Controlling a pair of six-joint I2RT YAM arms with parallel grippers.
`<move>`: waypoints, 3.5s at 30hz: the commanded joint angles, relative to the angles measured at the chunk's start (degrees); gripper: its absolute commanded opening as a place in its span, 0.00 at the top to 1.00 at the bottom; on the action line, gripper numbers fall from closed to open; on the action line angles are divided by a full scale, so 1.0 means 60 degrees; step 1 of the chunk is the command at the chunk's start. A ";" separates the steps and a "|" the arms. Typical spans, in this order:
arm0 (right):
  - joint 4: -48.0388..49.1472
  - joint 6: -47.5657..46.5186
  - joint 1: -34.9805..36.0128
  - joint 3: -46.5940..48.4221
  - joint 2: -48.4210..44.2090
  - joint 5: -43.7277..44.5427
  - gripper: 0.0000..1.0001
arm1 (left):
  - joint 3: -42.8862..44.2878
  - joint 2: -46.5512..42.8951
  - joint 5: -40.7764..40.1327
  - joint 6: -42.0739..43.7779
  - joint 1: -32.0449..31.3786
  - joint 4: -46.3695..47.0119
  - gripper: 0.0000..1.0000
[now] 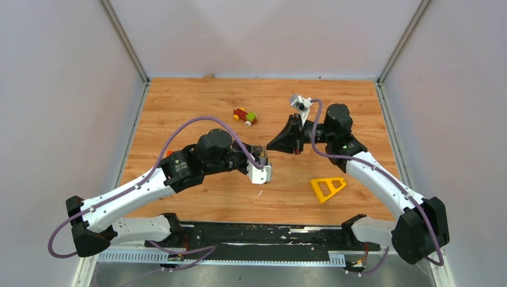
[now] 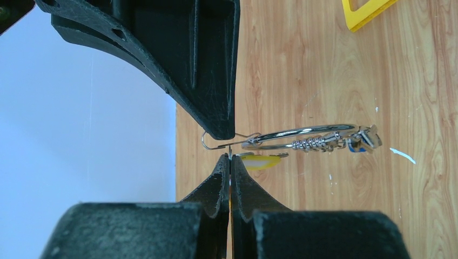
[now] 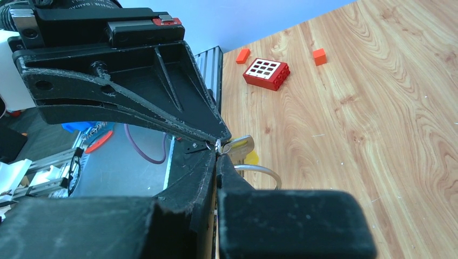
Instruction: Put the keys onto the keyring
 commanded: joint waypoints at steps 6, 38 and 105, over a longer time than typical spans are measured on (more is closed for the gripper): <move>0.0157 0.0090 -0.0043 0.0025 0.0017 0.0081 1.00 | 0.0459 -0.0034 0.0106 0.0120 -0.0118 0.0254 1.00; 0.0439 0.0068 -0.0133 -0.0212 -0.0192 -0.0201 1.00 | 0.0064 -0.0097 -0.0823 0.0648 -0.0242 0.0480 1.00; 0.0693 0.0521 -0.0315 -0.0246 0.0010 0.0146 1.00 | 0.0569 0.0405 -0.0356 0.0476 -0.0334 -0.0025 1.00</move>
